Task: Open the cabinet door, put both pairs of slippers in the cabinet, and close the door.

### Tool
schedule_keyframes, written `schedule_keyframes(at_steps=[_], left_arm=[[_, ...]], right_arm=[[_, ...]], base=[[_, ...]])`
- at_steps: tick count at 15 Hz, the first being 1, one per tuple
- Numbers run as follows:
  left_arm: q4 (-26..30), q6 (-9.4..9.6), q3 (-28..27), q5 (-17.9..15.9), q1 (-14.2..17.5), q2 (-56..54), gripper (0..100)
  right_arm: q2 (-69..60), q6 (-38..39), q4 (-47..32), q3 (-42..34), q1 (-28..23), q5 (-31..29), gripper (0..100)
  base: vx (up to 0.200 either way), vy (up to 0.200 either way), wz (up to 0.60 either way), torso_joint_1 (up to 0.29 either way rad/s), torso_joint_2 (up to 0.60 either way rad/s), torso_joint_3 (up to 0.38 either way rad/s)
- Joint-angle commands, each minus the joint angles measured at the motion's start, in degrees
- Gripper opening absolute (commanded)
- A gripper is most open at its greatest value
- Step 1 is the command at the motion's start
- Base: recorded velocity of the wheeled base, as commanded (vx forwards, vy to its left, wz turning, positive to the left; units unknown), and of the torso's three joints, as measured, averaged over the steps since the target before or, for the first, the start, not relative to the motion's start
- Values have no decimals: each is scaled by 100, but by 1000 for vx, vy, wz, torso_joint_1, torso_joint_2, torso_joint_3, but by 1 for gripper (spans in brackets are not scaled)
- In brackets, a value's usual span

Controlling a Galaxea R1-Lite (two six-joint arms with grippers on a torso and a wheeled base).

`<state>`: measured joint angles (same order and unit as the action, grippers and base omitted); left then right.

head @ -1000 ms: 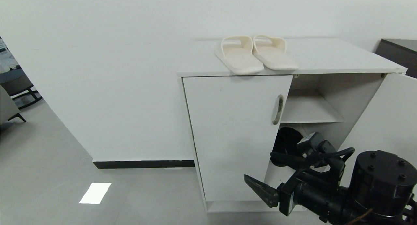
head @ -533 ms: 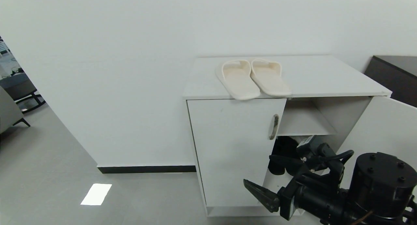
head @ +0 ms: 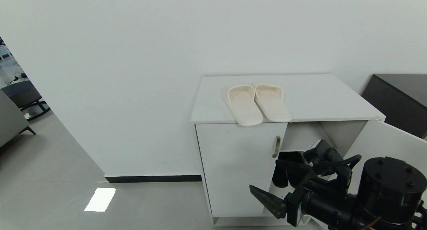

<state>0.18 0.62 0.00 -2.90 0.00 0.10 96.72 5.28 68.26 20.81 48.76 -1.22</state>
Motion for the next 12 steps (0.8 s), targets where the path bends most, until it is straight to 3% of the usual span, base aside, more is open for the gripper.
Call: schedule_keyframes(at_steps=[1,5,7,9,10,11,12], left_arm=[[-1,-1,0,0,0,8,0],[-1,-1,0,0,0,8,0],[-1,-1,0,0,0,8,0],[-1,-1,0,0,0,8,0],[-1,-1,0,0,0,8,0],[-1,-1,0,0,0,8,0],[-1,-1,0,0,0,8,0]], right_arm=[[22,-1,4,2,2,-1,100],[14,26,4,2,2,-1,100],[14,-27,4,-33,2,-28,100],[31,-229,-207,222,-42,-309,100],[31,-229,-524,450,-42,-590,100],[-92,131,-2633,1487,63,-1987,100],[-180,527,-3433,1918,177,-2269,100]], base=[[0,0,0,266,-564,-295],[0,0,0,272,-587,-317],[0,0,600,268,-566,-298],[0,0,0,159,-325,-168],[0,0,0,41,-66,-46],[0,0,0,0,0,0],[0,0,0,0,0,0]])
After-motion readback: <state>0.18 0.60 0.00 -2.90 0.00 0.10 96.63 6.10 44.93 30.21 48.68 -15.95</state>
